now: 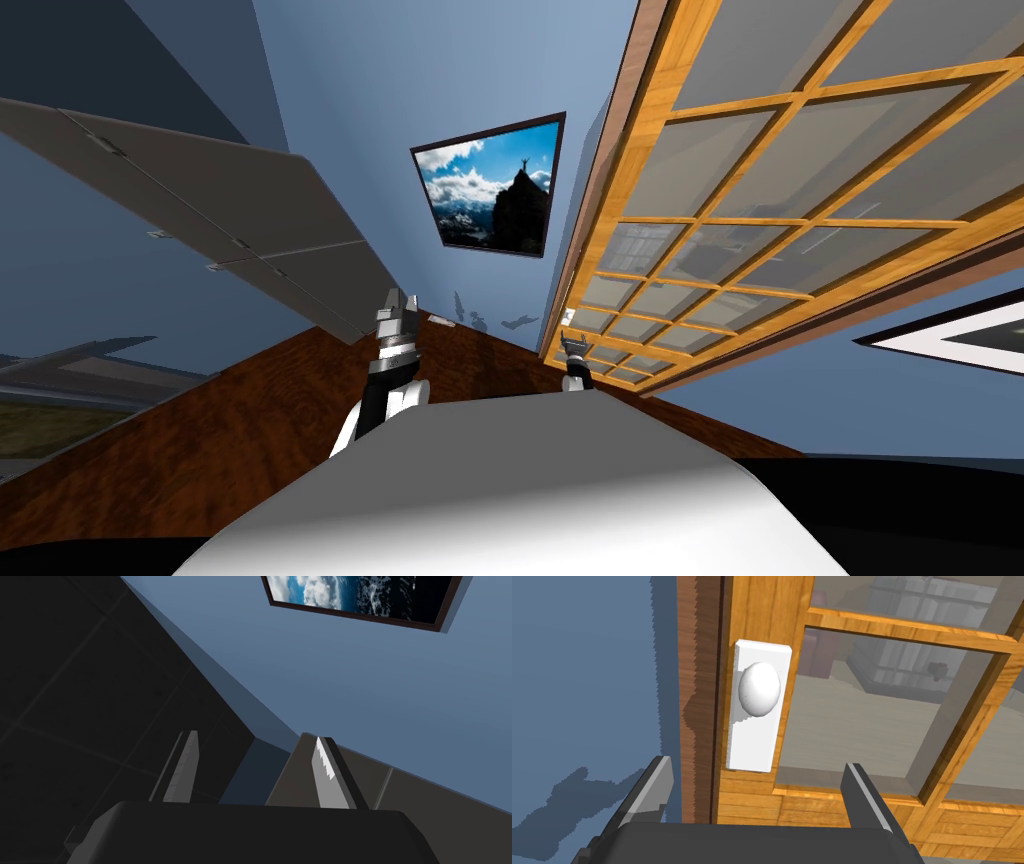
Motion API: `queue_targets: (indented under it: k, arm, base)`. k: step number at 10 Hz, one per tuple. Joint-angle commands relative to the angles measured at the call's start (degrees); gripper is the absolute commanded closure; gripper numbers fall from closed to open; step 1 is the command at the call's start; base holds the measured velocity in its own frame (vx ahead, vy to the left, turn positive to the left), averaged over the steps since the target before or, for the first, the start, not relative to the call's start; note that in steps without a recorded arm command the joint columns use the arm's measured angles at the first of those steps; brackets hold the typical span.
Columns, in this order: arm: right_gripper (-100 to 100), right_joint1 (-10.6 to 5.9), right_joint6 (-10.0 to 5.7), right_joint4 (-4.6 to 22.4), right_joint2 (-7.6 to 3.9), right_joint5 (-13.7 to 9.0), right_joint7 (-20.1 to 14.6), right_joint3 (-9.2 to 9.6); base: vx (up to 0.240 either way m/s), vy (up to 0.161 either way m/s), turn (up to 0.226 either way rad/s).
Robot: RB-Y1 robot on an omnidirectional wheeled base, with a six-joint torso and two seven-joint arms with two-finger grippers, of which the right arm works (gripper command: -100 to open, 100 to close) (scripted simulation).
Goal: Pull the door open
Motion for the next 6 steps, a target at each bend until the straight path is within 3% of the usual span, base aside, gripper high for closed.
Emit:
queue_targets:
  k: [1,3,6]
  arm:
    - [-100,-0.12,0.12,-0.1,0.20,-0.7,-1.9,0.22]
    - [-100,-0.22,0.16,0.0,0.23,-0.8,-2.2,0.26]
    - [-100,0.83,-0.44,0.6,-1.97,-1.3,-4.8,0.02]
  base:
    - [-0.048,-0.003,0.021]
    - [-0.035,-0.006,0.014]
    - [0.153,-0.011,0.068]
